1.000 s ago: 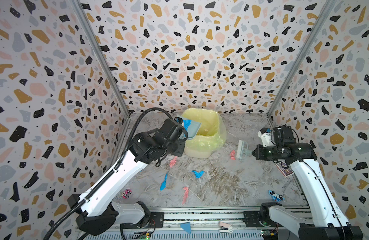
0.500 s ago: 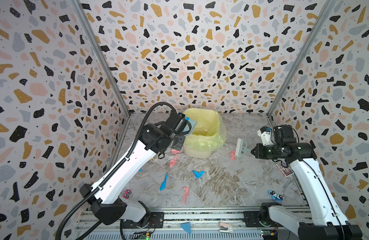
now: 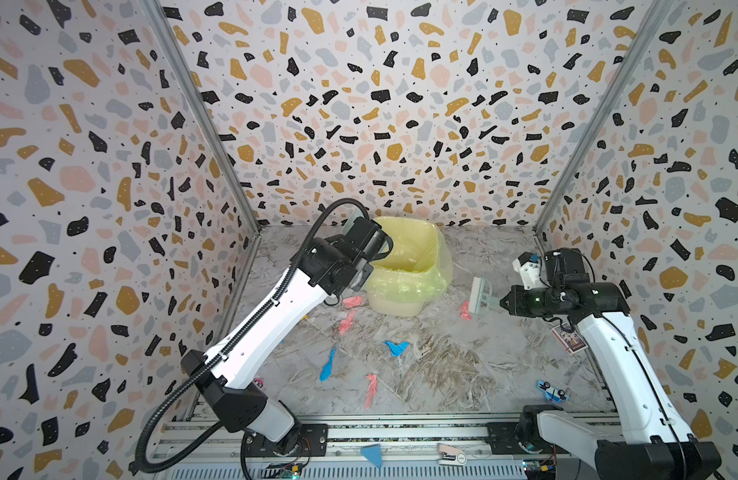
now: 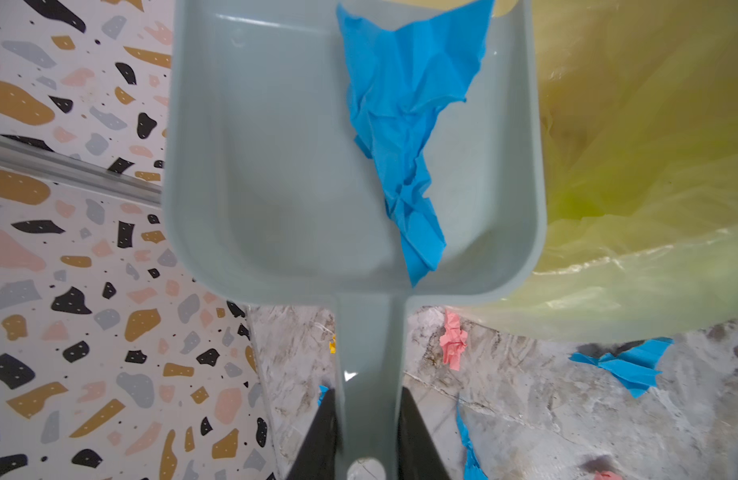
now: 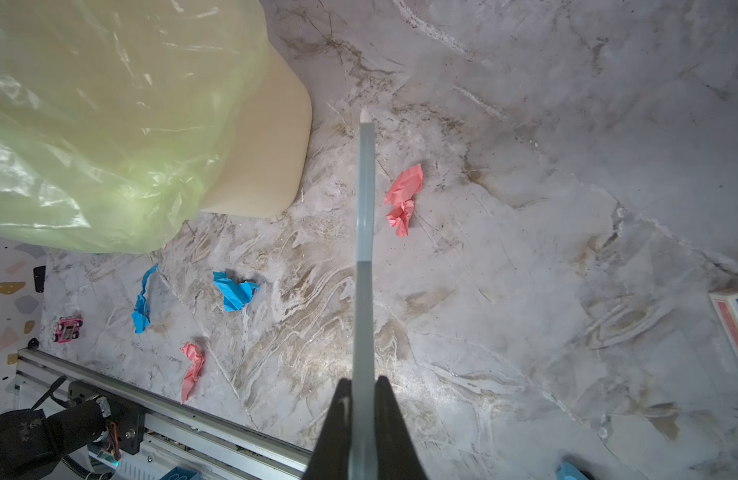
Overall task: Sweep away the paper scraps from the table
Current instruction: 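Tip the dustpan over the yellow bin with the left gripper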
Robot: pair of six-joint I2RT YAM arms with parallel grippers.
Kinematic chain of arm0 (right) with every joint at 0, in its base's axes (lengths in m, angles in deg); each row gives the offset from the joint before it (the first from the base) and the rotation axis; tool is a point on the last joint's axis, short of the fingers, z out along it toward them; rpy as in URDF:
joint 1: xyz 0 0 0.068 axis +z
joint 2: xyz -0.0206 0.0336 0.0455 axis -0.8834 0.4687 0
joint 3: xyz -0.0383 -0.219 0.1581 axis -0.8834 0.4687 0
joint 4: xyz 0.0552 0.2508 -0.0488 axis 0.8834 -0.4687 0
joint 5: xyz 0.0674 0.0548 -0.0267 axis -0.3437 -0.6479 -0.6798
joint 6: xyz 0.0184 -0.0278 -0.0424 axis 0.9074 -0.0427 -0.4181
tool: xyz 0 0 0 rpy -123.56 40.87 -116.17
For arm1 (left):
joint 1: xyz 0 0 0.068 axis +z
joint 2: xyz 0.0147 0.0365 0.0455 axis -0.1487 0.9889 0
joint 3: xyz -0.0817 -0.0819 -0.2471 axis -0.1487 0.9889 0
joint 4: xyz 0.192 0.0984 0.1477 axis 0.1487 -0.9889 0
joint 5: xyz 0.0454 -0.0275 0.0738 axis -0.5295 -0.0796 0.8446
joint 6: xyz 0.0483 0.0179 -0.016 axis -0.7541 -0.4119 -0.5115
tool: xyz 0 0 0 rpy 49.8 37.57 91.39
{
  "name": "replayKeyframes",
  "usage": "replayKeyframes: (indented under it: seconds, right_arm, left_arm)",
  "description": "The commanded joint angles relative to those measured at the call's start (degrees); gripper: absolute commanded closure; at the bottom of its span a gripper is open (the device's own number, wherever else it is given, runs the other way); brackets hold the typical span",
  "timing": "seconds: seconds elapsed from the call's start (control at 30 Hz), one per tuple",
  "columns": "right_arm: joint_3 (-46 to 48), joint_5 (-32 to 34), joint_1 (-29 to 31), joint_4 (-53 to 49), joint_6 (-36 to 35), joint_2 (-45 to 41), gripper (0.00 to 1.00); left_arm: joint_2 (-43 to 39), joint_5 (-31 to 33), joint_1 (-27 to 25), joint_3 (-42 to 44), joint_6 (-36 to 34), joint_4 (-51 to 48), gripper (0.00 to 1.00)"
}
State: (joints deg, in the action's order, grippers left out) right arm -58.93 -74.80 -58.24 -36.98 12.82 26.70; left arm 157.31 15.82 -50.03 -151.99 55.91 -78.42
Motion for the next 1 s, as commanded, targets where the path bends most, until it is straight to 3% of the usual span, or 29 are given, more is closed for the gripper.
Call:
replayKeyframes:
  seconds: [0.0, 0.27, 0.63, 0.97]
  right_arm:
    - [0.11, -0.75, -0.31, -1.33, 0.46, -1.06, 1.00]
    - [-0.36, -0.98, -0.56, -2.64, 0.44, -0.53, 1.00]
    - [0.00, -2.42, -0.56, -2.27, 0.32, -0.06, 1.00]
    - [0.64, -2.76, -0.25, -2.40, 0.44, -0.90, 1.00]
  left_arm:
    - [0.51, 4.92, 0.01, -3.27, -5.91, 3.19, 1.00]
    - [5.71, 12.27, -3.68, -3.10, -14.33, 6.56, 1.00]
    - [7.59, 30.94, -7.96, 2.15, -26.97, 14.31, 1.00]
    - [8.62, 38.40, -11.06, 7.29, -39.19, 24.37, 1.00]
